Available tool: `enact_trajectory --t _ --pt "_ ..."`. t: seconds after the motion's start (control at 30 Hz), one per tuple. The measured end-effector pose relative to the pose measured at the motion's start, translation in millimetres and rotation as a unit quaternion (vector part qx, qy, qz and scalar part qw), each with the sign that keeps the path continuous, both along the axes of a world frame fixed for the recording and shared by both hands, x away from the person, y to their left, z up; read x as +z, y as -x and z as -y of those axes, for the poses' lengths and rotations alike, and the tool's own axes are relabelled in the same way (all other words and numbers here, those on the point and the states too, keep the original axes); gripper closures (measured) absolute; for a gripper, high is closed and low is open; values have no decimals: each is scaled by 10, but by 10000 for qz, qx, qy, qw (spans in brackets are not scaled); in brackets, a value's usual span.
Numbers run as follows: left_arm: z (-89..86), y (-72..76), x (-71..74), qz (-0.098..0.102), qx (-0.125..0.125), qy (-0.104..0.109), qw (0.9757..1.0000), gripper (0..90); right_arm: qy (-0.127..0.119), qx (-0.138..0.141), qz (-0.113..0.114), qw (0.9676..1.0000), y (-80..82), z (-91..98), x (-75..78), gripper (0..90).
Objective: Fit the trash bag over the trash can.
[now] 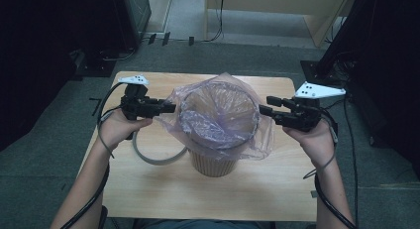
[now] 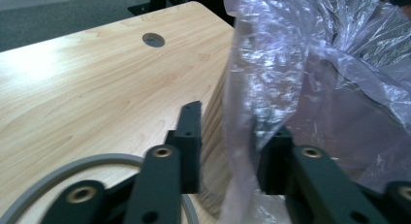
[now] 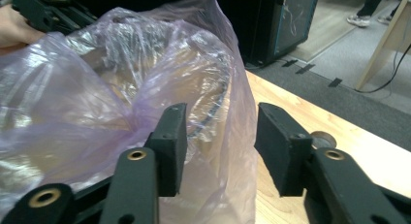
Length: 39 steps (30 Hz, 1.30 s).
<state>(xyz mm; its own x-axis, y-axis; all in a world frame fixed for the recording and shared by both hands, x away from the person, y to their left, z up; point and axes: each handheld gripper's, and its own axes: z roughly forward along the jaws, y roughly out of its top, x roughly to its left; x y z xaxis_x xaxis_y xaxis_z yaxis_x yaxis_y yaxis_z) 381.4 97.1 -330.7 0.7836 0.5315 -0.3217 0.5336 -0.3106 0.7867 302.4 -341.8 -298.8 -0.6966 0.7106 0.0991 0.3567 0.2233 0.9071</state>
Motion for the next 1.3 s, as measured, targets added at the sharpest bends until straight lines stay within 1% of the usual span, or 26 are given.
enact_trajectory --t 0.03,0.1,0.13,0.17,0.2,0.3,0.47,0.53,0.57,0.63,0.67,0.7,0.73,0.77,0.83,0.87,0.9,0.93,1.0,1.03,1.1,1.17,1.23,1.3 --pt "14 -6 -9 -20 5 -18 10000 716 6 -19 -23 10000 -21 -4 -12 588" --pt "30 -23 -31 -56 -1 -61 10000 765 -40 -91 -81 9999 -58 3 -38 669" --pt "43 -40 -52 -109 -3 -95 9999 778 -69 -119 -93 9999 -73 11 -48 705" --pt "54 -48 -68 -142 15 -97 9999 791 -145 -180 -180 9996 -95 21 -66 754" --pt "64 -58 -87 -158 -11 -120 9998 797 -175 -206 -228 9994 -113 25 -80 785" --pt "98 -67 -147 -188 -62 -101 9998 807 -166 -321 -415 9985 -172 23 -156 855" --pt "117 -79 -273 -239 -58 -45 9997 813 -52 -319 -730 9968 -241 -7 -334 896" --pt "127 -90 -328 -295 -67 -104 9995 814 -29 -294 -833 9961 -251 -18 -390 900" --pt "128 -92 -347 -295 -86 -111 9995 814 -7 -275 -845 9960 -257 -21 -415 900" --pt "109 -101 -362 -335 -158 58 9993 808 34 -264 -908 9955 -262 -23 -454 900" --pt "94 -104 -355 -335 -170 125 9992 790 41 -263 -918 9954 -266 -19 -471 900" --pt "72 -104 -338 -299 -179 185 9992 771 27 -249 -919 9955 -269 -10 -481 900" --pt "56 -100 -320 -282 -186 237 9991 757 -39 -229 -924 9954 -266 2 -481 887" --pt "24 -92 -283 -235 -205 320 9990 734 -75 -215 -891 9958 -263 16 -474 855" --pt "-35 -76 -208 -180 -265 447 9985 664 -141 -146 -701 9973 -244 50 -431 806" --pt "-57 -66 -176 -144 -283 467 9984 617 -166 -121 -638 9977 -231 67 -404 761" --pt "-102 -39 -105 -64 -340 503 9981 590 -184 -113 -591 9980 -221 79 -384 734" --pt "-125 -24 -67 -26 -375 529 9979 542 -217 -115 -508 9984 -201 104 -344 702" --pt "-185 22 35 120 -427 561 9974 499 -293 -119 -429 9986 -175 138 -296 660" --pt "-218 44 94 227 -461 600 9969 488 -333 -100 -377 9987 -165 156 -270 654" --pt "-238 53 165 333 -454 636 9964 469 -389 -83 -263 9989 -154 185 -215 629" --pt "-232 30 223 356 -425 632 9965 455 -473 -80 -218 9986 -160 190 -163 608" --pt "-187 -35 284 360 -393 571 9969 447 -541 -76 -136 9984 -184 171 -129 594" --pt "-139 -91 307 379 -373 504 9973 446 -522 -61 -81 9986 -227 128 -111 576"
